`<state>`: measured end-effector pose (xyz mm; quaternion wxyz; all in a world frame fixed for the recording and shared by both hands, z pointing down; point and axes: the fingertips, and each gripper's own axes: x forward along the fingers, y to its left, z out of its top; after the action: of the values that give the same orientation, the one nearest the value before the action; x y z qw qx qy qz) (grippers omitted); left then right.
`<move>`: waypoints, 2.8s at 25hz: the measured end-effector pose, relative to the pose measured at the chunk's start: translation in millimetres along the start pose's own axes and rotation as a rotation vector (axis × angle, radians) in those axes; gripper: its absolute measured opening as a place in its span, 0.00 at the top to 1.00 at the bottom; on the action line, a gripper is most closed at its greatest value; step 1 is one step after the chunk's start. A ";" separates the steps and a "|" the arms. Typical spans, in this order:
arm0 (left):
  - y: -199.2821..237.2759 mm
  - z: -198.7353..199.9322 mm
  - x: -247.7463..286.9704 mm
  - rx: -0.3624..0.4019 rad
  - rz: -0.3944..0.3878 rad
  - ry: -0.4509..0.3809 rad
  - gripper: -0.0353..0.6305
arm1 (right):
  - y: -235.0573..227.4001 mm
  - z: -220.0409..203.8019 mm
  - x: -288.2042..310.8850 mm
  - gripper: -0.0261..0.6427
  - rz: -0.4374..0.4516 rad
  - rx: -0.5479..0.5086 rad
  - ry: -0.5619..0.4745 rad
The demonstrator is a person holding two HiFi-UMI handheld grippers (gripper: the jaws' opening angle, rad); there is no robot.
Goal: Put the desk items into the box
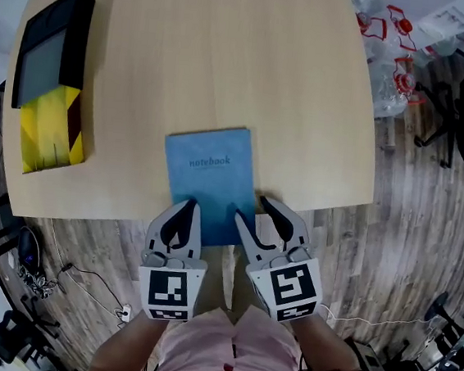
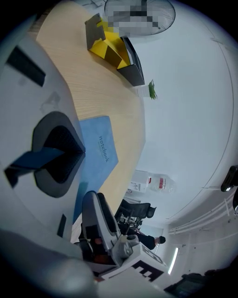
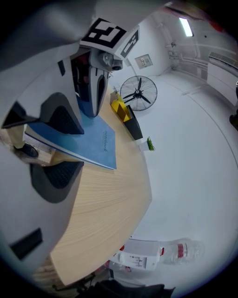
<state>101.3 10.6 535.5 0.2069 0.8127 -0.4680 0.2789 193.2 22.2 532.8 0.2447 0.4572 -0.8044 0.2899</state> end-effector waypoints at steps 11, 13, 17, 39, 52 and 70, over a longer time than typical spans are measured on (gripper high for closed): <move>-26.7 3.4 0.1 0.077 -0.039 0.011 0.93 | 3.8 -49.4 -31.9 0.70 0.161 0.077 0.071; -28.7 3.6 -0.2 0.086 -0.035 0.014 0.93 | 6.6 -54.6 -28.0 0.68 0.214 0.126 0.080; -33.2 5.4 -0.7 0.082 -0.027 0.014 0.93 | 5.6 -60.5 -23.5 0.66 0.305 0.207 0.088; -27.2 6.2 -3.8 0.024 -0.016 0.011 0.93 | 45.4 -49.8 -6.9 0.81 0.619 0.504 0.048; -7.5 54.1 -54.6 0.041 0.085 -0.122 0.93 | 57.5 -5.9 -26.1 0.89 0.525 0.413 0.061; 27.1 136.7 -158.3 -0.029 0.310 -0.446 0.93 | 87.4 123.7 -73.4 0.89 0.565 0.159 -0.106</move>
<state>48.8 18.1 331.5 0.0653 0.7695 -0.6249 0.1146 134.5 16.5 375.1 0.0752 0.2472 -0.8863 0.3843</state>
